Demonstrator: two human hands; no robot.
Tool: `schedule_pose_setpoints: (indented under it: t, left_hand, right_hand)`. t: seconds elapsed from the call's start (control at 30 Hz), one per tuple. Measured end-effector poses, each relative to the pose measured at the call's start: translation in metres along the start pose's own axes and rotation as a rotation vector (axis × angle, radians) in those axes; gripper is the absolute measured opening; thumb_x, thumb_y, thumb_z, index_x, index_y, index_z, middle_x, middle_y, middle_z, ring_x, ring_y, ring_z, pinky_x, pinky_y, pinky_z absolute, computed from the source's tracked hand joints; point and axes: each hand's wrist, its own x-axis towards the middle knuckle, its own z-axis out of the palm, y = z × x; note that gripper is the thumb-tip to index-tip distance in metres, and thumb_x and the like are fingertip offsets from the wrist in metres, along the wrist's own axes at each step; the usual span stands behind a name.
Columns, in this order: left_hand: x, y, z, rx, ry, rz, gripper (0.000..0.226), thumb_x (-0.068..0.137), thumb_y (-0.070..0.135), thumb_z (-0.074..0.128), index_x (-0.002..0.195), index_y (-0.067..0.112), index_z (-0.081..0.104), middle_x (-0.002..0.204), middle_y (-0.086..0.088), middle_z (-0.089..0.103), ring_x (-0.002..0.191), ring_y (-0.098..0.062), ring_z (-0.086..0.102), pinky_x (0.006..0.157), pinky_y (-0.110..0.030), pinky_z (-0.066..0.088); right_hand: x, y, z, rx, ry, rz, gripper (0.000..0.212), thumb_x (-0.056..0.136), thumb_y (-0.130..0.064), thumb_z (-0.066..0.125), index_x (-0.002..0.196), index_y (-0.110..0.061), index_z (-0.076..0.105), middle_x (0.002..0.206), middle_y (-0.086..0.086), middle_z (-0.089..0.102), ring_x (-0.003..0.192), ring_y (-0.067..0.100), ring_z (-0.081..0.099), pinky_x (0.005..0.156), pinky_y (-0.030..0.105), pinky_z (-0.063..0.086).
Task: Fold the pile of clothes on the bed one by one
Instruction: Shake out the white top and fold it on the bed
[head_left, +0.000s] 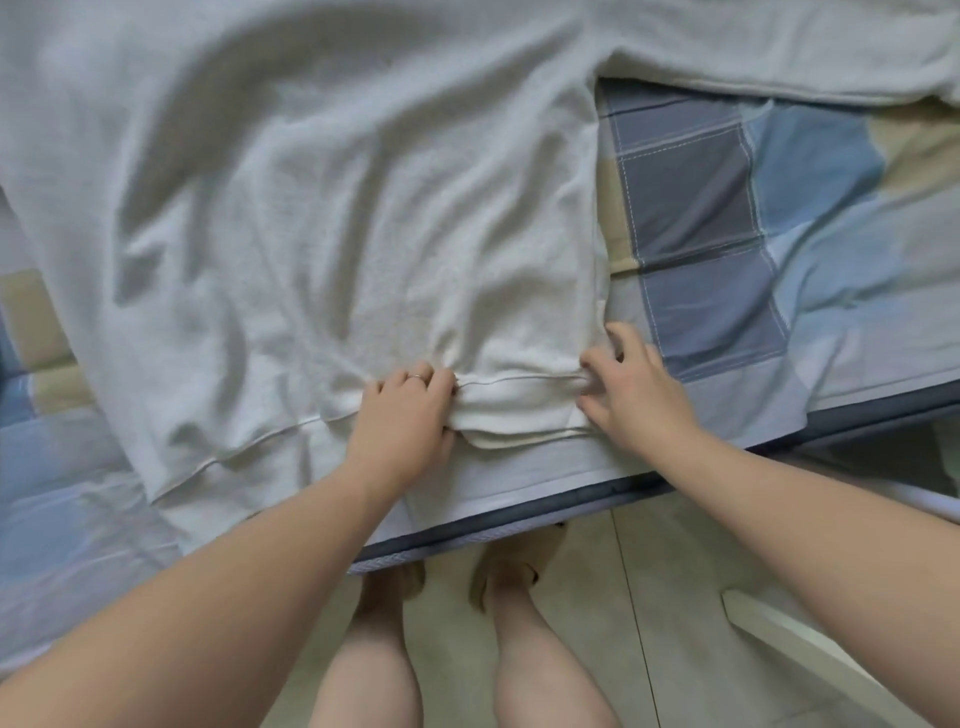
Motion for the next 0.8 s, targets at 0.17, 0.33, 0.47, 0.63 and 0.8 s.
schedule_pose_setpoints:
  t: [0.17, 0.33, 0.47, 0.63, 0.8]
  left_hand:
    - [-0.012, 0.015, 0.000, -0.083, 0.017, 0.016, 0.027, 0.084, 0.013, 0.061, 0.111, 0.016, 0.054, 0.103, -0.004, 0.057, 0.094, -0.031, 0.054, 0.070, -0.036, 0.032]
    - [-0.020, 0.032, -0.001, -0.111, 0.009, 0.072, 0.010, 0.096, 0.025, 0.059, 0.101, 0.016, 0.058, 0.096, -0.003, 0.061, 0.091, -0.030, 0.056, 0.066, -0.035, 0.028]
    - [-0.028, 0.053, 0.008, -0.066, -0.017, 0.114, 0.015, 0.091, 0.010, 0.057, 0.100, 0.022, 0.054, 0.097, 0.002, 0.063, 0.091, -0.028, 0.057, 0.067, -0.034, 0.026]
    - [-0.014, 0.073, 0.016, -0.127, -0.038, 0.028, 0.017, 0.098, 0.030, 0.055, 0.115, 0.029, 0.060, 0.124, 0.005, 0.062, 0.114, -0.023, 0.053, 0.086, -0.037, 0.038]
    - [-0.047, 0.051, 0.024, -0.012, 0.115, -0.082, 0.049, 0.081, 0.035, 0.075, 0.125, 0.026, 0.057, 0.139, -0.002, 0.050, 0.128, -0.031, 0.044, 0.102, -0.045, 0.034]
  right_hand:
    - [-0.007, 0.012, 0.000, 0.196, -0.045, 0.086, 0.008, 0.101, -0.030, 0.055, 0.102, -0.023, 0.050, 0.107, 0.000, 0.046, 0.083, 0.024, 0.054, 0.072, 0.040, 0.053]
    - [-0.006, 0.020, -0.008, 0.246, 0.105, 0.066, 0.008, 0.101, -0.030, 0.054, 0.097, -0.024, 0.054, 0.129, -0.005, 0.040, 0.102, 0.022, 0.048, 0.070, 0.037, 0.047]
    - [-0.031, 0.051, -0.002, 0.174, 0.193, 0.037, 0.004, 0.102, -0.025, 0.051, 0.100, -0.022, 0.051, 0.138, -0.001, 0.039, 0.106, 0.026, 0.049, 0.064, 0.039, 0.047]
    - [-0.041, 0.081, 0.004, 0.351, 0.069, 0.303, 0.013, 0.101, -0.018, 0.049, 0.113, -0.023, 0.053, 0.126, 0.003, 0.048, 0.092, 0.024, 0.053, 0.080, 0.040, 0.049]
    - [-0.037, 0.059, -0.003, 0.860, 0.002, 0.519, 0.032, 0.096, -0.041, 0.061, 0.119, -0.021, 0.052, 0.116, -0.001, 0.059, 0.100, 0.023, 0.065, 0.090, 0.048, 0.056]
